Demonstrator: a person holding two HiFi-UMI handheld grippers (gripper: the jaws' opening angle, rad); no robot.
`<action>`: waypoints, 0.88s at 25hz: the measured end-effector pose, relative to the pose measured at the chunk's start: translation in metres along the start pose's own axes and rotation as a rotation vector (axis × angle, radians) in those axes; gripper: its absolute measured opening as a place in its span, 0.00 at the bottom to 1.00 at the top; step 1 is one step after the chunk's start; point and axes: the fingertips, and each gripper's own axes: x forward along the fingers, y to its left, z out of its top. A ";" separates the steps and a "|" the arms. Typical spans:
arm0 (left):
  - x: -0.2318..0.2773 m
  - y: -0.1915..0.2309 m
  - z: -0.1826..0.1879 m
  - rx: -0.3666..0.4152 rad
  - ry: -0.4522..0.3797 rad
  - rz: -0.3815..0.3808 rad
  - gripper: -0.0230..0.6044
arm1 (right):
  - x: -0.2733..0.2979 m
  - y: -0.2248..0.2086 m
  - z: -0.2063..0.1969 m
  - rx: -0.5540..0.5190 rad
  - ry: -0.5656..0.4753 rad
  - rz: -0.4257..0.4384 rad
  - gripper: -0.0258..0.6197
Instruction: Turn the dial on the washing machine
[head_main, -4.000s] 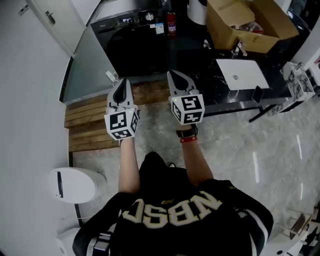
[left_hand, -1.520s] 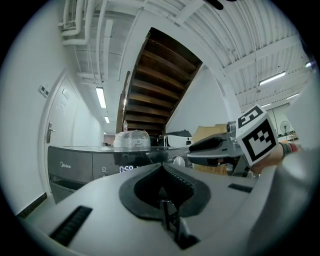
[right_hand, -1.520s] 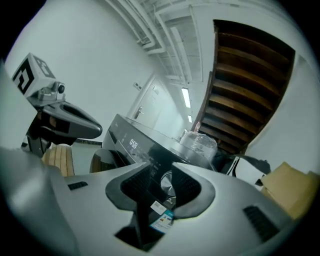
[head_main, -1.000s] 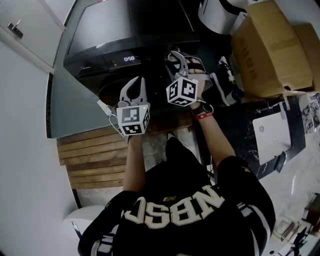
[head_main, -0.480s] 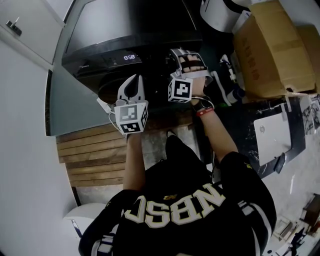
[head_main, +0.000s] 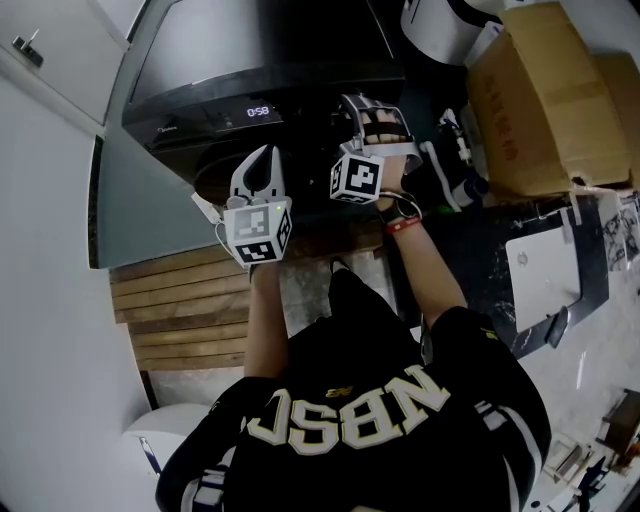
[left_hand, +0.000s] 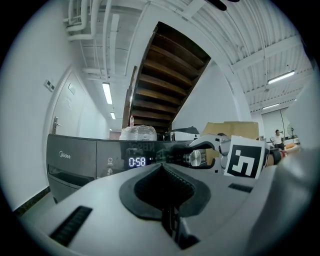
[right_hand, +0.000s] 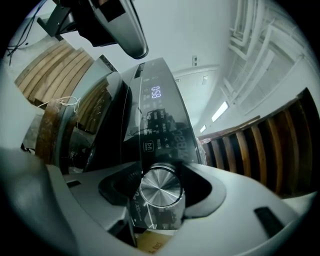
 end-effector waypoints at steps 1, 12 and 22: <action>0.000 0.001 0.001 -0.001 -0.002 0.002 0.06 | 0.000 -0.001 0.000 0.022 -0.003 -0.005 0.44; -0.005 0.003 0.008 0.011 -0.011 0.012 0.06 | -0.003 -0.021 -0.007 0.590 -0.118 -0.024 0.44; -0.007 0.000 0.009 0.006 -0.017 0.007 0.06 | -0.003 -0.023 -0.008 0.678 -0.105 -0.031 0.44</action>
